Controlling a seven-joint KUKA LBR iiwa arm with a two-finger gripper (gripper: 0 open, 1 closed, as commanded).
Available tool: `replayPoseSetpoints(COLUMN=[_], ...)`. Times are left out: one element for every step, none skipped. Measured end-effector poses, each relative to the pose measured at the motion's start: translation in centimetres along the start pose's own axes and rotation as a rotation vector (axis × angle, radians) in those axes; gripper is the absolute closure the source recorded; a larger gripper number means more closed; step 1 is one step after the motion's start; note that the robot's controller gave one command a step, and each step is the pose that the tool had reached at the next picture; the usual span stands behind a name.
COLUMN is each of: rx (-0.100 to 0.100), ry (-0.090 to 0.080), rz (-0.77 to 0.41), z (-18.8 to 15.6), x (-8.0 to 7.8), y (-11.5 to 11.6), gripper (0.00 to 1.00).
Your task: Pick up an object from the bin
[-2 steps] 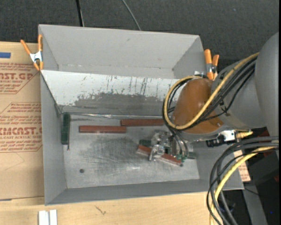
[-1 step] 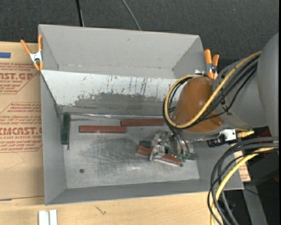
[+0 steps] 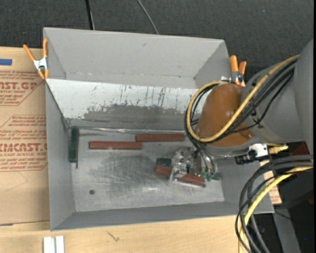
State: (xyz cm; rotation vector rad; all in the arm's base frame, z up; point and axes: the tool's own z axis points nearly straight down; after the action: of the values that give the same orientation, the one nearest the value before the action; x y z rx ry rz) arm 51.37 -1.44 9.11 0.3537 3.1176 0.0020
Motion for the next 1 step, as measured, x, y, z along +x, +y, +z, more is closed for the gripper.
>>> replayPoseSetpoints(rx=[0.000], ry=[0.003], rz=[0.000], z=[-1.24], x=[-0.01], y=[0.02], gripper=[1.00])
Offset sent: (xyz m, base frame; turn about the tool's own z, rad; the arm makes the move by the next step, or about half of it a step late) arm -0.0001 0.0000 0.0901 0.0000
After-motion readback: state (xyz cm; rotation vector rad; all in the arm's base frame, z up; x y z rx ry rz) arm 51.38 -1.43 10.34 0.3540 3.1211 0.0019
